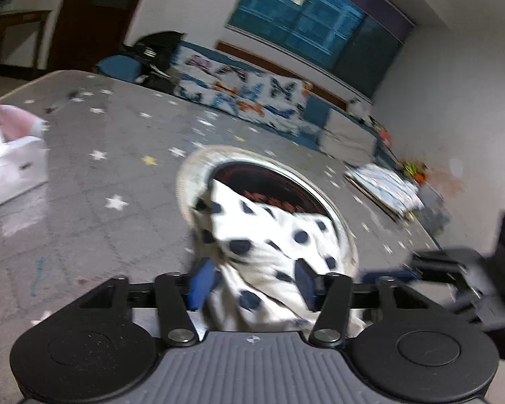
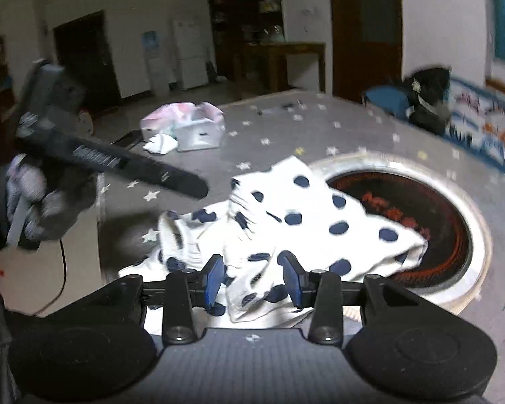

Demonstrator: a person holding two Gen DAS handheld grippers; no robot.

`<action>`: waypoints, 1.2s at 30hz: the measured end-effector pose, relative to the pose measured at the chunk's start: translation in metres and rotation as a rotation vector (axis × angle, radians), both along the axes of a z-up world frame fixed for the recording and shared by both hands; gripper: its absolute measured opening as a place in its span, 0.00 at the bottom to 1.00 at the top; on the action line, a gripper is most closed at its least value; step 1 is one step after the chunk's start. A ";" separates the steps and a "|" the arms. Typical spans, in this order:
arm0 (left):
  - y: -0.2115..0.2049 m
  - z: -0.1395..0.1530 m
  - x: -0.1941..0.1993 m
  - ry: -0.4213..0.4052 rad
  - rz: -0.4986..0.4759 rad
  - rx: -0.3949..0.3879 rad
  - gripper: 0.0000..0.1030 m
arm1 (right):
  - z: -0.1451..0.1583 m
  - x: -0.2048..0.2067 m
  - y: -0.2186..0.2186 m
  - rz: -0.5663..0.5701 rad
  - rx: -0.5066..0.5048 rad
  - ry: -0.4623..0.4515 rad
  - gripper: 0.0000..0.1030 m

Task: Fold clothes

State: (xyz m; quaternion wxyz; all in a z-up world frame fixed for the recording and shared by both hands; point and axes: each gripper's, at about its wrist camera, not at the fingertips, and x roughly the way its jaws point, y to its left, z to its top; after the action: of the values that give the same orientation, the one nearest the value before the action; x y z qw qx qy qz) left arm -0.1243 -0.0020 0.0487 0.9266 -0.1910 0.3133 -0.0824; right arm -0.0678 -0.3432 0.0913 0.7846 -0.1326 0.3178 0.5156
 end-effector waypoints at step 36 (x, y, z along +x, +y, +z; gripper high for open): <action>0.016 0.017 -0.036 -0.062 0.021 0.110 0.44 | 0.006 -0.049 0.040 0.260 -0.117 -0.386 0.18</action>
State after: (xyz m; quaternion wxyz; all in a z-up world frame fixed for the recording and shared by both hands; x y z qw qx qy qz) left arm -0.1603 0.0140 0.0656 0.9457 -0.1404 0.2866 -0.0612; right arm -0.1164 -0.3031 0.0974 0.7488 -0.3138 0.1718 0.5579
